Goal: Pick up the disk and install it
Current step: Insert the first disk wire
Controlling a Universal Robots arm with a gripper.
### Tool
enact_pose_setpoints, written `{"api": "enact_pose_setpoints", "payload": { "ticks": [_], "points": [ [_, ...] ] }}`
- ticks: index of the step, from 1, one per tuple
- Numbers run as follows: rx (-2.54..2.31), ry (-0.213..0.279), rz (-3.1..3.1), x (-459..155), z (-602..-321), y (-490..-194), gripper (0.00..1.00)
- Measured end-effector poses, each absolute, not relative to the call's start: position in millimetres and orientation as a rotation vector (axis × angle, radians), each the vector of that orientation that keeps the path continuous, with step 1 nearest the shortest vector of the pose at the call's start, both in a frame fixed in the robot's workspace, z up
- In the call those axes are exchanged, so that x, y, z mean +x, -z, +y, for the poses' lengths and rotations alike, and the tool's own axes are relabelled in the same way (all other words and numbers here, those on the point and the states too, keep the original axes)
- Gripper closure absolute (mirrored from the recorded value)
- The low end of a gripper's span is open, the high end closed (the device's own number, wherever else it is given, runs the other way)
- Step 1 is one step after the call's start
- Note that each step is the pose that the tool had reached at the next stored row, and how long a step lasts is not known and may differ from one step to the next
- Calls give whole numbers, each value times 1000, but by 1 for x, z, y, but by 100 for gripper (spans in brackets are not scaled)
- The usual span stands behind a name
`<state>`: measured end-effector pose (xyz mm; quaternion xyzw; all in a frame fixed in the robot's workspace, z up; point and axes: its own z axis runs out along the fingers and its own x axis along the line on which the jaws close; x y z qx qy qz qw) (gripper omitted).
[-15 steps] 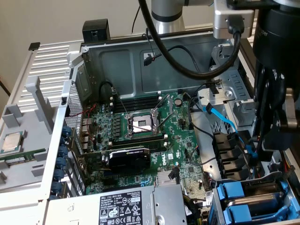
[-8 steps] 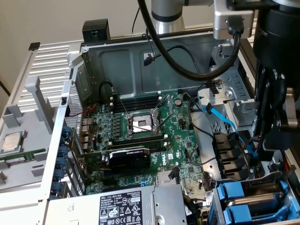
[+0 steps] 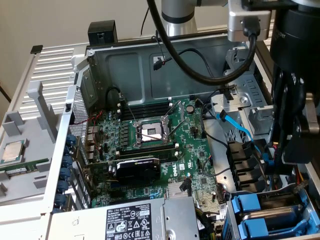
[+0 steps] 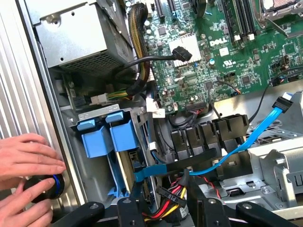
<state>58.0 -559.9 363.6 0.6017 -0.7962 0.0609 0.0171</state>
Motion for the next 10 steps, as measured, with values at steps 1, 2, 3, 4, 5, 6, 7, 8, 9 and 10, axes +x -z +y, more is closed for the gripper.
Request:
{"api": "enact_pose_setpoints", "payload": {
  "ticks": [1, 2, 3, 4, 5, 6, 7, 8, 9, 10],
  "points": [
    [1870, -189, -2475, 58, -560, -366, 51],
    [1870, -189, -2475, 58, -560, -370, 51],
    [1870, -189, -2475, 58, -560, -375, 51],
    [1870, -189, -2475, 58, -561, -379, 51],
    [1870, -189, -2475, 58, -561, -382, 51],
    [1870, -189, -2475, 58, -562, -384, 51],
    [1870, -189, -2475, 58, -563, -386, 51],
    [1870, -188, -2475, 58, -565, -387, 51],
    [1871, -187, -2476, 58, -567, -388, 51],
    [1871, -185, -2477, 58, -569, -389, 51]
  ]
}}
